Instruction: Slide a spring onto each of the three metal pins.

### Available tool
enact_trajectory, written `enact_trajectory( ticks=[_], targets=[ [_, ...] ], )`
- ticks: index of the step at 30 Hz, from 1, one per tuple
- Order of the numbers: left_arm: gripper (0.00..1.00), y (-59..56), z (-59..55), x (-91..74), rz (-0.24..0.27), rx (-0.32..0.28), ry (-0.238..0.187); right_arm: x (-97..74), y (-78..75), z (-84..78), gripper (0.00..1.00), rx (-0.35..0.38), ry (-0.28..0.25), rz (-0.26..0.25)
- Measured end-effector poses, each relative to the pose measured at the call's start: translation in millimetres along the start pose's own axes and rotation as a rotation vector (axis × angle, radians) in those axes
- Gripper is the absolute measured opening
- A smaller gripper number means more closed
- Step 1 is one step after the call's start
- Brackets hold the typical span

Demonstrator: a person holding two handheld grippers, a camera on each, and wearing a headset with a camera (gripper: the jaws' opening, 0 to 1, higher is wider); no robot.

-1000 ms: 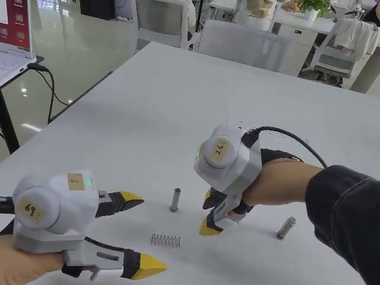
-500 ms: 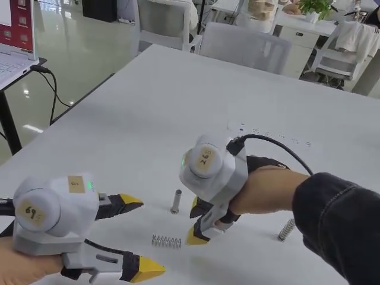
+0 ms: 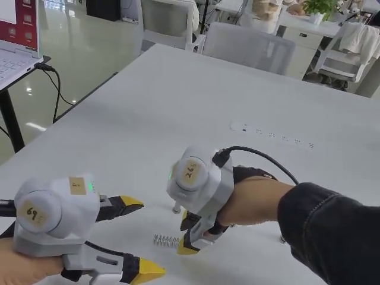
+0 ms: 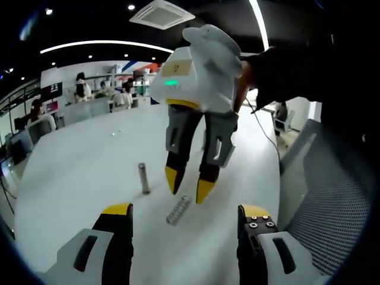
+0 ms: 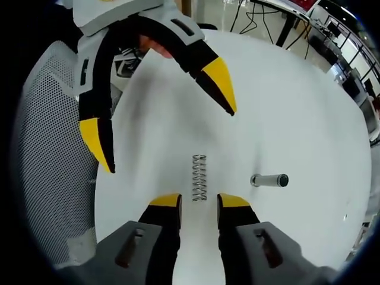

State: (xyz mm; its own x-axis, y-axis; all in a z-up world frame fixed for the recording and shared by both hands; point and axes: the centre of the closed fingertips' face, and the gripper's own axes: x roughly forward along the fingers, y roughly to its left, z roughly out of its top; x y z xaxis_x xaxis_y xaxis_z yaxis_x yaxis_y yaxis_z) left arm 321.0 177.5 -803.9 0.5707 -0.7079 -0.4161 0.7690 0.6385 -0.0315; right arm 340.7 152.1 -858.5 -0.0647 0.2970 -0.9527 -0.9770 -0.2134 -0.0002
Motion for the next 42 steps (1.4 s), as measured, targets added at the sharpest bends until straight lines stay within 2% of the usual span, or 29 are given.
enact_trajectory(
  ticks=[18,23,28,37,42],
  targets=[
    [0.67,0.7,-0.1,-1.4,0.005,-0.002,-0.002,10.5,1.7,-2.0,0.12,-0.004,0.021,0.005],
    [0.67,1.0,-0.2,-1.6,0.006,-0.002,-0.003,10.5,-0.6,-2.7,0.08,-0.016,0.024,-0.005],
    [0.66,1.1,0.1,-1.2,0.006,-0.001,-0.003,10.1,-0.9,-3.5,0.08,-0.027,0.031,-0.013],
    [0.63,-1.1,0.6,2.6,-0.007,0.005,0.005,-2.8,3.2,-4.9,0.08,-0.016,0.028,-0.007],
    [0.56,-4.7,3.1,6.2,-0.029,0.015,0.004,-14.1,11.4,-5.0,0.08,-0.003,0.015,0.022]
  ],
)
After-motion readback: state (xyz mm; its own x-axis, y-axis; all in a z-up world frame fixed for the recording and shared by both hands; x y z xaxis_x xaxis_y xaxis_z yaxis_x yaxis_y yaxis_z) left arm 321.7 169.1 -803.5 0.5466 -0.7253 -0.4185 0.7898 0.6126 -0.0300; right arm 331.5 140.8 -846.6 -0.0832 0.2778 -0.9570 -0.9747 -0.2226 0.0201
